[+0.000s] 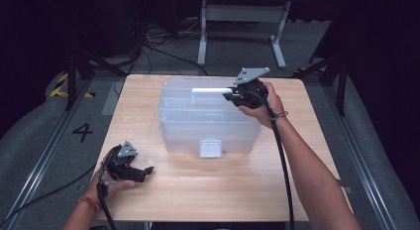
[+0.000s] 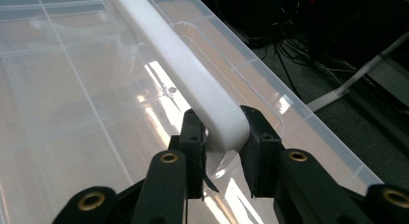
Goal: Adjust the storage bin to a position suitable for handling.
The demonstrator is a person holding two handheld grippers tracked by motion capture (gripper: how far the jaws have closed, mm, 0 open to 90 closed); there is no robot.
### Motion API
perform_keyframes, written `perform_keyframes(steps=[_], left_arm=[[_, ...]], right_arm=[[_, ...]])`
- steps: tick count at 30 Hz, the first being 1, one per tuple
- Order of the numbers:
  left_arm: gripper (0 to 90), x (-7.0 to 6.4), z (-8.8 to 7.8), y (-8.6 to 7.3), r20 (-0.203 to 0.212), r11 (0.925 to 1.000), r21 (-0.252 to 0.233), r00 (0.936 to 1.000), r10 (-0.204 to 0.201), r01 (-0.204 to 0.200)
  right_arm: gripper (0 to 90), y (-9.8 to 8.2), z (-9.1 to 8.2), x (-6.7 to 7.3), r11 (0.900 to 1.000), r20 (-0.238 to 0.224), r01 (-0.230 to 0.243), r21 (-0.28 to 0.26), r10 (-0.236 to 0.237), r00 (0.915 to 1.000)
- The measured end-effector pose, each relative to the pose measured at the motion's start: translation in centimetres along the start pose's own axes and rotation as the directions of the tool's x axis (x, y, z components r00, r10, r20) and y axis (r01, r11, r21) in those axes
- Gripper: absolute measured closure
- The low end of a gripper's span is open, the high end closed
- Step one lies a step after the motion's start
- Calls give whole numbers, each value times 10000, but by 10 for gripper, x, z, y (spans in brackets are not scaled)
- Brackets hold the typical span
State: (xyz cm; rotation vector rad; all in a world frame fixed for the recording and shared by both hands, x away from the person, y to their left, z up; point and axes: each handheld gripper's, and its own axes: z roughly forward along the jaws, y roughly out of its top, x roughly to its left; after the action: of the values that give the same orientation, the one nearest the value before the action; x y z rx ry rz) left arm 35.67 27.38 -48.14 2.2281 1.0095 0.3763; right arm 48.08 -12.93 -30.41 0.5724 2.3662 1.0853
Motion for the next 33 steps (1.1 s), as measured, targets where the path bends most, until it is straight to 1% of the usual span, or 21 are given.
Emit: perform_keyframes(steps=[1, 2, 3, 4, 5, 6, 7, 8, 10, 12, 13, 15, 18, 19, 21, 23, 25, 26, 28, 29, 33], left_arm=[[95, 0, -1, 0, -10, 9999, -29, 9999, -151, 151], [124, 1, -1, 1, -88, 9999, -113, 9999, -61, 60], [187, 1, -3, 2, -188, 10000, -79, 9998, 7, -9], [217, 0, -3, 3, -206, 9999, -122, 9997, -102, 100], [218, 1, -5, 4, -361, 9996, -265, 9993, 77, -87], [231, 0, -6, 5, -341, 9995, -320, 9994, -19, 8], [259, 1, -11, 8, -364, 9988, -474, 9993, 122, -140], [289, 1, -15, 11, -492, 9971, -704, 9985, 255, -289], [299, 3, -23, 18, -468, 9939, -1073, 9987, 204, -253], [309, 4, -30, 25, -614, 9901, -1382, 9980, 163, -247], [315, 4, -34, 28, -579, 9885, -1506, 9983, 33, -120], [317, 3, -40, 36, -676, 9824, -1845, 9976, 154, -277], [336, 1, -44, 44, -506, 9753, -2182, 9985, 224, -329], [340, -1, -44, 48, -549, 9750, -2193, 9982, 254, -369], [369, -5, -44, 54, -616, 9727, -2238, 9969, 494, -620], [391, -10, -45, 59, -797, 9693, -2335, 9950, 595, -767], [425, -11, -46, 63, -684, 9667, -2422, 9953, 680, -827], [431, -12, -46, 64, -752, 9662, -2448, 9951, 639, -806], [476, -11, -47, 68, -606, 9633, -2558, 9959, 674, -807], [488, -11, -48, 70, -584, 9636, -2559, 9962, 646, -775], [595, -12, -47, 76, -469, 9630, -2569, 9964, 713, -810]], right_arm=[[737, 0, 0, 0, 10000, -6, -9, 0, 9, 10000], [737, 0, 0, 0, 10000, -10, -45, -8, 45, 10000], [737, 0, 0, -1, 10000, 0, -93, -26, 93, 10000], [738, 0, 0, -1, 9999, -14, -102, -16, 101, 9999], [738, 0, 0, -1, 10000, -23, -95, -1, 95, 10000], [738, 1, 0, -2, 9999, -40, -109, 30, 109, 9999], [739, 1, 0, -2, 9999, -68, -115, 64, 116, 9999], [739, 2, 0, -3, 9998, -138, -130, 148, 132, 9998], [739, 4, 0, -5, 9995, -211, -144, 283, 150, 9997], [739, 7, 1, -7, 9990, -311, -221, 380, 232, 9992], [739, 7, 0, -8, 9989, -307, -267, 397, 279, 9991], [739, 9, 0, -10, 9985, -336, -345, 427, 359, 9988], [739, 11, 1, -12, 9980, -414, -413, 479, 433, 9982], [739, 11, 1, -13, 9978, -428, -466, 481, 487, 9979], [739, 13, 1, -14, 9973, -509, -494, 542, 522, 9973], [739, 15, 1, -16, 9967, -523, -519, 619, 552, 9971], [739, 16, 1, -18, 9961, -563, -571, 674, 609, 9966], [738, 17, 1, -18, 9959, -580, -574, 703, 615, 9964], [739, 18, 1, -20, 9956, -657, -610, 711, 657, 9957], [738, 18, 1, -21, 9954, -681, -613, 736, 663, 9955], [738, 20, 1, -23, 9943, -725, -699, 801, 758, 9945]])
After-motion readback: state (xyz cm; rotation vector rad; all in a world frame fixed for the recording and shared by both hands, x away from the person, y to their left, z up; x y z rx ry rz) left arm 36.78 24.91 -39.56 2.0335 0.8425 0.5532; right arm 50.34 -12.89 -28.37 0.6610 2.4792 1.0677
